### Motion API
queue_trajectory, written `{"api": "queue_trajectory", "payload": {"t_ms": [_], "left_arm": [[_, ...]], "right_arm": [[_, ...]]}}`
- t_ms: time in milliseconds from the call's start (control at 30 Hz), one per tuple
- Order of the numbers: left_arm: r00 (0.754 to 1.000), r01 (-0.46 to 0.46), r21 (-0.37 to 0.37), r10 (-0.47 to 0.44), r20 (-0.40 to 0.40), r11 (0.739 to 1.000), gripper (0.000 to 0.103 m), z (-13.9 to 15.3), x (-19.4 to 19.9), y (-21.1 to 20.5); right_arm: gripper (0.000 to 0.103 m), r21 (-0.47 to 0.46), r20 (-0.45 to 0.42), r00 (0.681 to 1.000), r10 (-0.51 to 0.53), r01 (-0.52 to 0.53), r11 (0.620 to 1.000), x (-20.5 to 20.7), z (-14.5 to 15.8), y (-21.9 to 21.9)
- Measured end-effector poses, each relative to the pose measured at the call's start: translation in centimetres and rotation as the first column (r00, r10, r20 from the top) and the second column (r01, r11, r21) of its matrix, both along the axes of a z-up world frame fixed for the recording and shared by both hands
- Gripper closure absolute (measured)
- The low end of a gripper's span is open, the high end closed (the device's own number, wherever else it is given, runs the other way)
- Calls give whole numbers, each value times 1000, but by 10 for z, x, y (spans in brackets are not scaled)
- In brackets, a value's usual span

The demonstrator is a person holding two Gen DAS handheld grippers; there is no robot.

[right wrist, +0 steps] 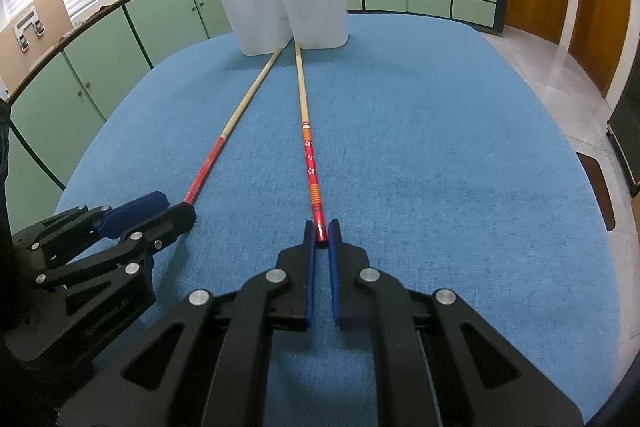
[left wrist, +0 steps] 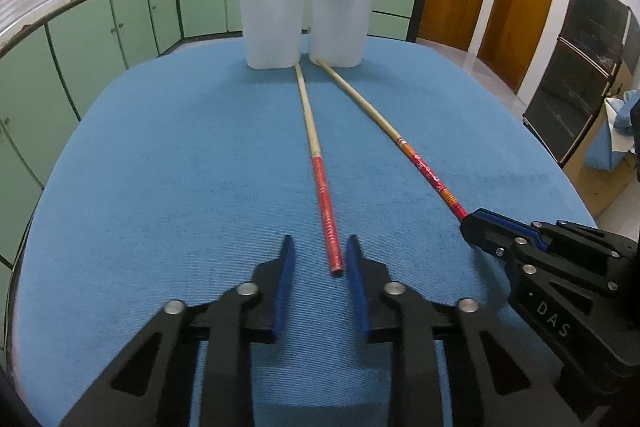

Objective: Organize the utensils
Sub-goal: 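Grasp the last red-patterned chopstick with the left gripper while the right gripper holds its chopstick, then lift both chopsticks and lower them into the white holder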

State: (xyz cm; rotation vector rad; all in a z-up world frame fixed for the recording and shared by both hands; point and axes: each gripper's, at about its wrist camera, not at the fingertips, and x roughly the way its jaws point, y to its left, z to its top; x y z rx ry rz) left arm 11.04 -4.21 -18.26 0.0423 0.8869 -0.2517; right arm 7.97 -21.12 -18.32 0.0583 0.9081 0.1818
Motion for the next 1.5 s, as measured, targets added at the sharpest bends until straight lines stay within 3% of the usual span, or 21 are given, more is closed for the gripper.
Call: {"api": "queue_trajectory", "payload": {"t_ms": [67, 567, 867, 1100, 1500], "left_arm": [[1000, 5, -14, -5, -4, 1000, 96, 0, 0, -1], [999, 4, -32, -3, 52, 999, 97, 22, -9, 2], [981, -4, -65, 17, 195, 998, 97, 77, -24, 16], [951, -5, -93, 33, 308, 996, 97, 122, -25, 24], [923, 29, -106, 14, 385, 994, 97, 158, -16, 25]], "right_arm": [[96, 9, -1, 1000, 0, 0, 1000, -1, 0, -1], [98, 13, 39, 999, 14, -14, 1000, -9, 16, -3], [98, 15, 129, 991, 21, -23, 1000, -14, 63, -2], [98, 15, 202, 979, 37, -41, 999, -13, 98, -1], [98, 34, 304, 948, 91, -106, 994, 0, 165, -4]]}}
